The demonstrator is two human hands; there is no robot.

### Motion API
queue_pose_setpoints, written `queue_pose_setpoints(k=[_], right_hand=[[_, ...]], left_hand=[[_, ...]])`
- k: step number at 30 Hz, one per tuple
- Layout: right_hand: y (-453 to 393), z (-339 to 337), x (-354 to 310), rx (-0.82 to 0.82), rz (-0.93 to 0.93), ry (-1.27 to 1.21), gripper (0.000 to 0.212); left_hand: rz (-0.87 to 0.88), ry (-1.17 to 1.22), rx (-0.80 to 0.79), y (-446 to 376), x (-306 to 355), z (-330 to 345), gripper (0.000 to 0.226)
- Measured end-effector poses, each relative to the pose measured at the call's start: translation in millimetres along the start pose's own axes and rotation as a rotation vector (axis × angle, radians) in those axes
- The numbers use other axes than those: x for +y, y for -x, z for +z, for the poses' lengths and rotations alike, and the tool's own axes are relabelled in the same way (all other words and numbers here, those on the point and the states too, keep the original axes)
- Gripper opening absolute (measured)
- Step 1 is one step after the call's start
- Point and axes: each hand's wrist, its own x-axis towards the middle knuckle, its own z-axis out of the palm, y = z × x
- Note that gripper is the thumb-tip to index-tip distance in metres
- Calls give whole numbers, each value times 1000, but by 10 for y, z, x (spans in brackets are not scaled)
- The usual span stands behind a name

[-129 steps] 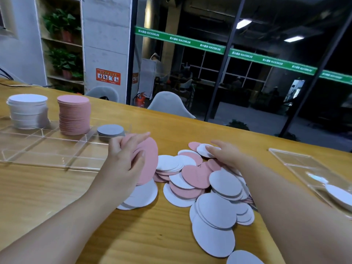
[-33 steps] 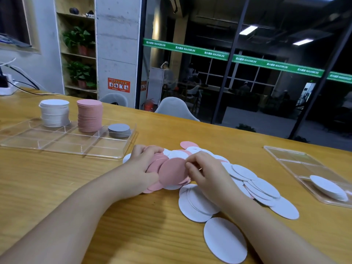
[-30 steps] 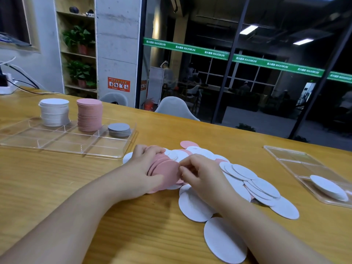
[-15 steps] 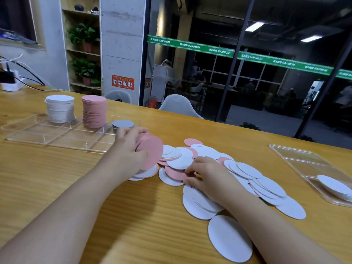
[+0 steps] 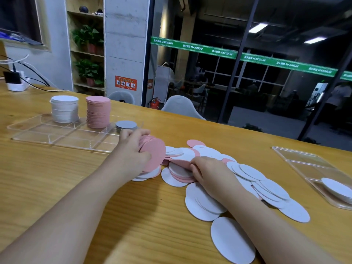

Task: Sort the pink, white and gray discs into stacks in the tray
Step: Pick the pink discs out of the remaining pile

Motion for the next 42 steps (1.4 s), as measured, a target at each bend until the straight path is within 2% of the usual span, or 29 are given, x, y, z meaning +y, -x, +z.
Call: queue_pose_setpoints(k=[3, 5, 8, 13, 19, 23, 26, 31, 37, 42], right_hand=[[37, 43, 58, 59, -16, -105, 23], [75, 35, 98, 155, -55, -226, 17], [100, -15, 79, 255, -73, -368, 13], [115, -57, -58, 204, 41, -451, 12], [143, -104, -125, 142, 32, -559, 11], [138, -114, 15, 30, 56, -422, 10], [167, -102, 36, -67, 104, -357, 13], [123, -116, -2, -103, 156, -342, 19], [57, -141, -5, -135, 40, -290, 13], [23, -157, 1, -130, -141, -100, 26]], left_hand=[[-7, -21, -33, 10, -4, 6, 55], [2, -52, -53, 17, -5, 2, 55], [69, -71, -93, 36, 7, -10, 56], [137, -36, -233, 95, 74, 2, 61], [166, -52, -292, 102, 69, 0, 67], [160, 4, -255, 100, 85, 19, 61], [139, 57, -153, 75, 87, 14, 61], [130, 31, -6, 33, 94, -19, 64], [98, 14, -5, 20, 88, -14, 64], [97, 20, -19, 22, 78, -10, 65]])
